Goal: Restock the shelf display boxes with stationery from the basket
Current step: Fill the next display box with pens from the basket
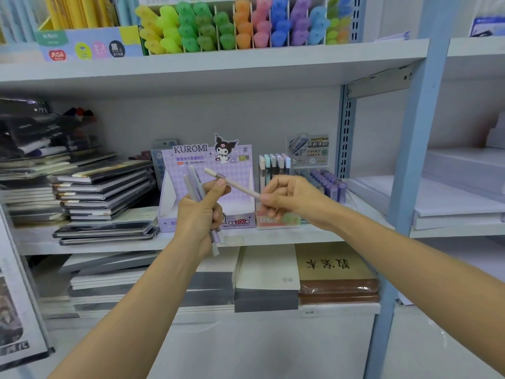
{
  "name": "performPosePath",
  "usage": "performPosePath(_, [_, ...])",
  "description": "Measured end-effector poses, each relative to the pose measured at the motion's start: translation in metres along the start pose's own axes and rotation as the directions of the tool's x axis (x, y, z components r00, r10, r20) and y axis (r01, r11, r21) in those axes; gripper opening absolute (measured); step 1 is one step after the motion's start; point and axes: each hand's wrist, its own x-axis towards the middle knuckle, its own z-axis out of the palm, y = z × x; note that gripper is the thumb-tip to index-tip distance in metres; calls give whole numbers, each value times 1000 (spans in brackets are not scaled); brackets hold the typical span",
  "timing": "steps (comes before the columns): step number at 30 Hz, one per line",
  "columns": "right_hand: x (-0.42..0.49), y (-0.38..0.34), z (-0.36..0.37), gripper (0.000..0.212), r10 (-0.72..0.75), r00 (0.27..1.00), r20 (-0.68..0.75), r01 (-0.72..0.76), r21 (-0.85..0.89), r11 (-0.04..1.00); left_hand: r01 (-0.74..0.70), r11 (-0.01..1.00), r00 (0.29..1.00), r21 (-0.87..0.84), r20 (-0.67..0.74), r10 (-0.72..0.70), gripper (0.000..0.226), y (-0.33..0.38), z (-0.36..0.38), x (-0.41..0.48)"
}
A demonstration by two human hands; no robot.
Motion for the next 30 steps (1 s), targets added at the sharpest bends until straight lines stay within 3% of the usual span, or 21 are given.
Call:
performPosePath(5, [-4, -4, 8, 16, 60, 990, 127, -50, -84, 995, -46, 992, 997, 120, 66, 38, 9, 1, 5, -6])
performPosePath(10, [4, -21, 15, 28, -140, 981, -135, 121, -140, 983, -83, 953, 977, 290, 210, 21, 14, -1, 12, -12])
performPosePath(14, [6, -27, 18, 18, -172, 981, -93, 149, -219, 964, -104, 937, 955, 333, 296, 1, 12, -4, 21, -15])
performPosePath(16, [5, -30, 14, 14, -219, 965, -146, 186, -212, 959, -75, 947, 959, 311, 283, -17, 11, -4, 22, -13])
performPosePath(20, [10, -37, -7, 14, -299, 844, -445, 270, -131, 954, 157, 964, 943, 214, 258, -210, 14, 0, 20, -8])
performPosePath(23, [19, -37, -26, 16, -303, 749, -589, 278, -137, 951, 166, 955, 947, 247, 230, -224, 12, -2, 21, -6])
performPosePath(27, [30, -28, -40, 17, -291, 727, -622, 208, -204, 957, 72, 966, 952, 248, 273, -141, 19, -8, 18, -4])
performPosePath(30, [38, -21, -42, 15, -287, 752, -593, 152, -267, 952, 0, 955, 943, 296, 318, -99, 25, -12, 12, -4])
